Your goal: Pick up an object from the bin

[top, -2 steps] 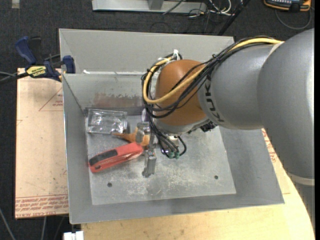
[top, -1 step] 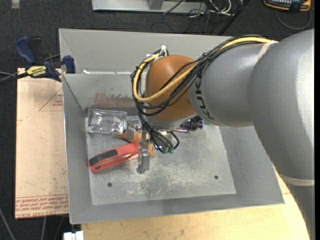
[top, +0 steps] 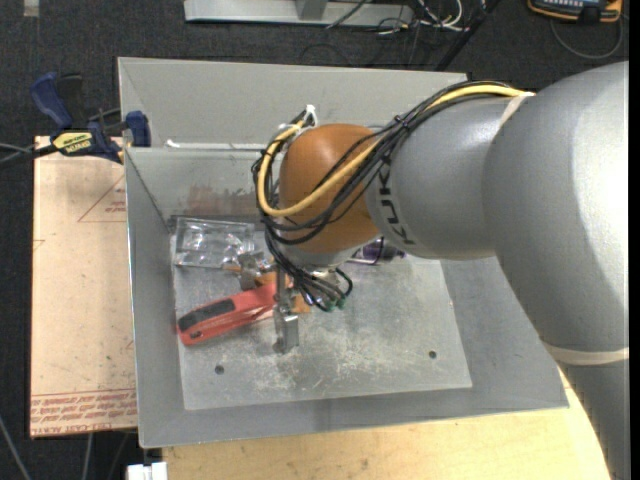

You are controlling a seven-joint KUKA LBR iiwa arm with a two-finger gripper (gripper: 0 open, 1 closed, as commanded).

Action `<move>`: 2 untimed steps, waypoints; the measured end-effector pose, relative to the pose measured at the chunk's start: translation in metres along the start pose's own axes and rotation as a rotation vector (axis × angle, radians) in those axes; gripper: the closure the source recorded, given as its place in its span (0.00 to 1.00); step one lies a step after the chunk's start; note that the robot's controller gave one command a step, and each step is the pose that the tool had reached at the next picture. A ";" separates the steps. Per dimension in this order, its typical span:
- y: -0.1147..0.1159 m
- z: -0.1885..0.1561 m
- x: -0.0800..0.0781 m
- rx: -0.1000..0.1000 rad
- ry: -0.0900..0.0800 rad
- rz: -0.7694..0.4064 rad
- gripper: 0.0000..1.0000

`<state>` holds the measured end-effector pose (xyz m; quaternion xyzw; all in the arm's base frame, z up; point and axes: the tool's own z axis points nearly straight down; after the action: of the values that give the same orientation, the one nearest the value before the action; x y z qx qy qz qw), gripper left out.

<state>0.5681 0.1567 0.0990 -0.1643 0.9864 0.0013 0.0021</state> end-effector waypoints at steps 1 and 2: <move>0.016 0.030 -0.002 0.000 0.001 0.225 1.00; 0.016 0.030 -0.002 0.000 0.001 0.226 1.00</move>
Offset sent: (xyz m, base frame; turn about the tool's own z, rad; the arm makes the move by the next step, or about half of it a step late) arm 0.0000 0.0000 0.0000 0.0000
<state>0.5646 0.1723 0.0693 -0.0523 0.9986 0.0015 0.0016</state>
